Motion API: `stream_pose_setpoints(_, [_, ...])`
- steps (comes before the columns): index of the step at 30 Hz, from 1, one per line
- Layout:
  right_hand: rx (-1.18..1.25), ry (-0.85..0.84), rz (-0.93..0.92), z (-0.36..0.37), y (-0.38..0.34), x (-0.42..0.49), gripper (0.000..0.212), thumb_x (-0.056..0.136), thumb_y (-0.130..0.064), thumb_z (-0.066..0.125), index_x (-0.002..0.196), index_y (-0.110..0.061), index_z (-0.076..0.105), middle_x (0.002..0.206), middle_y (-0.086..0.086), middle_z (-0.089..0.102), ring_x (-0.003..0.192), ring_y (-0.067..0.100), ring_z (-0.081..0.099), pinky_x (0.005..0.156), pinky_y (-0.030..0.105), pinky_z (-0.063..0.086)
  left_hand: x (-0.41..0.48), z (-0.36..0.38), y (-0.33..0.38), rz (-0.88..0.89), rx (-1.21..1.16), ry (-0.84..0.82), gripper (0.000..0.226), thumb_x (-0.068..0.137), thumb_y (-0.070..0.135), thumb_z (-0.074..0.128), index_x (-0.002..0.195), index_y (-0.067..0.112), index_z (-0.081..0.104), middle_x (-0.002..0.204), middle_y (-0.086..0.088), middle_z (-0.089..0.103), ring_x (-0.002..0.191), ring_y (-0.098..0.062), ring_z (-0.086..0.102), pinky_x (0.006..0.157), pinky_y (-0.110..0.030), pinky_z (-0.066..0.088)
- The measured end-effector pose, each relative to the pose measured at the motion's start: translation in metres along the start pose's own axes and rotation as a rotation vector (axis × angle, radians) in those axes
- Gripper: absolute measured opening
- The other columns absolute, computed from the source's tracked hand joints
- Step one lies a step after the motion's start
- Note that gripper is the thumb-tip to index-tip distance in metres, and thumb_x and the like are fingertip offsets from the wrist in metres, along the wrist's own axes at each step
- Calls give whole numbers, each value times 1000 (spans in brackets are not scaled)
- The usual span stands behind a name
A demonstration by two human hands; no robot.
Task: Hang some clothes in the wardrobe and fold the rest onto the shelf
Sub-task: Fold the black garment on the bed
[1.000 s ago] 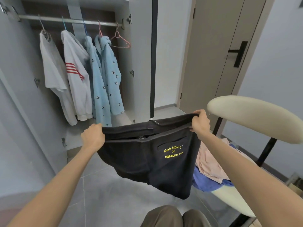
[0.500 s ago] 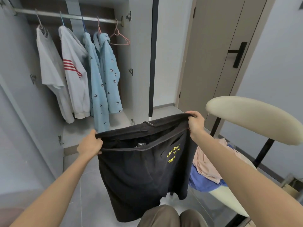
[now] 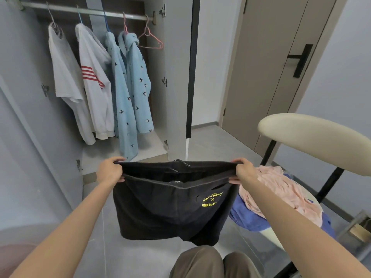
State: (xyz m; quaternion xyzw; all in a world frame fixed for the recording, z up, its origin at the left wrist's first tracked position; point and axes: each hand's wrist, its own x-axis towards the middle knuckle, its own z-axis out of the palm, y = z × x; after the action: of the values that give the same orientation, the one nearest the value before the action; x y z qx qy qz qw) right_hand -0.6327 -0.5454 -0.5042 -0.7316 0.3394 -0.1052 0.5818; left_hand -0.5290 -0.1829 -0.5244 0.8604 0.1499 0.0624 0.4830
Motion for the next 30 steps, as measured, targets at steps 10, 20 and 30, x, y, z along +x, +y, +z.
stream_pose_setpoints(10, [671, 55, 249, 4, -9, -5, 33, 97, -8, 41, 126, -22, 52, 126, 11, 50, 111, 34, 52, 76, 48, 53, -5, 16, 28, -221, -839, 102, 30, 94, -12, 34, 104, 10, 51, 130, -20, 46, 95, -31, 57, 79, -35, 54])
stream_pose_setpoints(20, [498, 118, 247, 7, -10, -27, 41, 85, -34, 60, 123, -27, 47, 137, 16, 45, 125, 36, 45, 103, 42, 40, -13, 15, 47, -382, -1133, 23, 35, 97, 4, 45, 132, 9, 48, 117, -9, 54, 103, -21, 52, 88, -30, 50])
stream_pose_setpoints(30, [446, -164, -40, 29, -61, -16, 15, 93, -12, 52, 80, -12, 59, 80, 7, 60, 73, 18, 54, 66, 29, 44, -36, 19, 99, 200, -531, -284, 30, 96, 4, 44, 116, 15, 62, 114, -6, 64, 110, -23, 59, 97, -37, 49])
